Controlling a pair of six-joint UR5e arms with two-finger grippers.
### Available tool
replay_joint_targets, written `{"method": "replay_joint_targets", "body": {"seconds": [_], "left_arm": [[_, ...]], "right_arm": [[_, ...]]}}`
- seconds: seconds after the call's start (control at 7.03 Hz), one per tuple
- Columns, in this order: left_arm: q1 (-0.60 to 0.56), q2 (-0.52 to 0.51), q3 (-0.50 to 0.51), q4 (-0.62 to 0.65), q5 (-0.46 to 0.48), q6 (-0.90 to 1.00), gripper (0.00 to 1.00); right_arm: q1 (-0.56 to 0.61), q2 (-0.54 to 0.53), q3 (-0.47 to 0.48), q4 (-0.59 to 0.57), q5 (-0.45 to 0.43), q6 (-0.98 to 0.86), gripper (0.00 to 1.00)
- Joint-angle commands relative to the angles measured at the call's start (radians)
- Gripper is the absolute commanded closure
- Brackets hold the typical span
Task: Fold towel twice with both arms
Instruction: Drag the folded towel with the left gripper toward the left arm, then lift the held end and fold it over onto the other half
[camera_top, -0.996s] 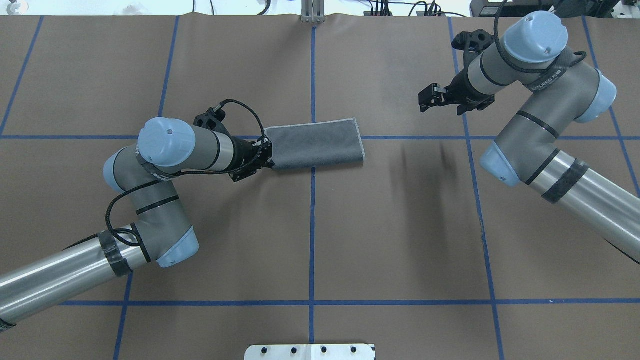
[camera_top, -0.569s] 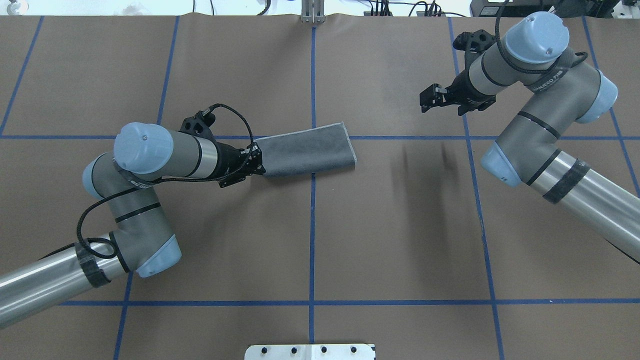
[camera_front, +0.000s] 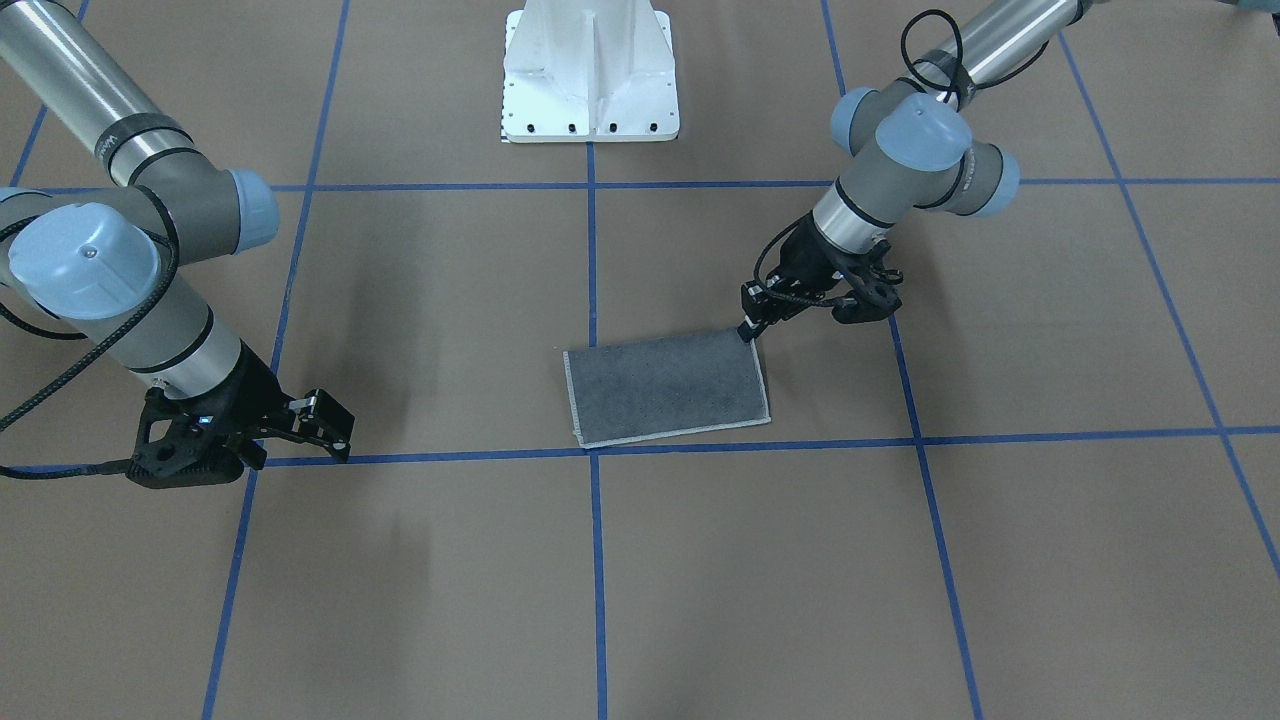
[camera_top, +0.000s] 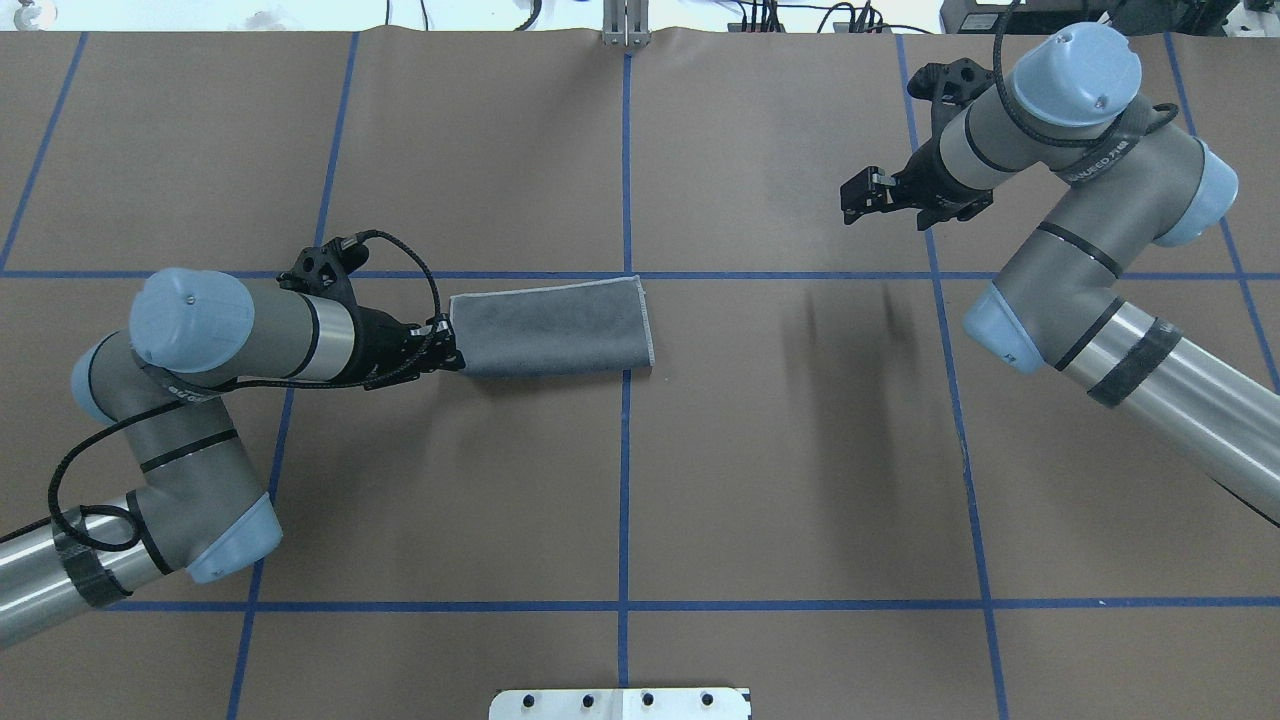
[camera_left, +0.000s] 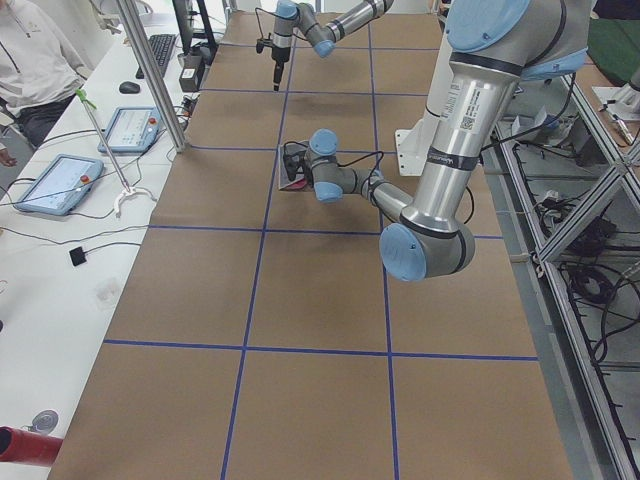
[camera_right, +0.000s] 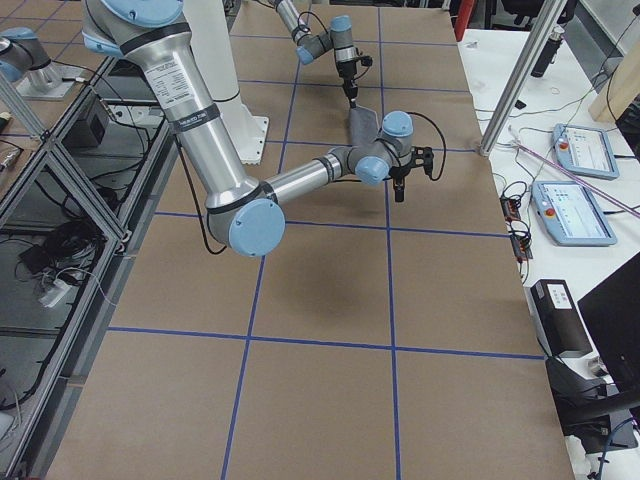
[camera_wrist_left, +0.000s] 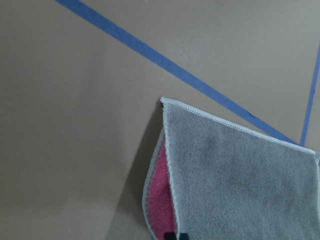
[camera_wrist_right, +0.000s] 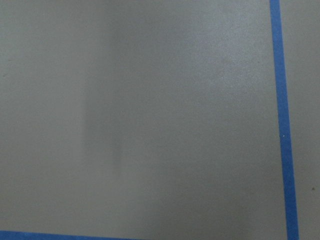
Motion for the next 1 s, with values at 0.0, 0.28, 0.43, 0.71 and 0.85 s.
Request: {"method": "replay_joint_targets", "body": {"seconds": [0.0,0.28,0.43,0.71,0.85], "left_arm": [[-0.028,0.062,-0.045,-0.003,-0.052,0.092,1.0],[-0.059,0.053,-0.051,0.008,-0.107,0.14,1.0],[-0.053,0.033,-0.045,0.014,-0.104,0.138,1.0],[-0.051,-0.079,-0.036,0.16,-0.104,0.135,1.0],[-0.048,-0.146,-0.033,0.243,-0.103,0.134,1.0]], "right_arm": [[0.0,-0.002,0.0,0.0,0.002,0.0,0.01],[-0.001,-0.003,-0.001,0.0,0.002,0.0,0.01],[-0.001,-0.003,0.0,0.0,0.002,-0.001,0.01],[-0.001,-0.003,0.0,0.0,0.001,0.0,0.01],[-0.001,-0.005,0.0,0.0,0.001,0.0,0.01]]}}
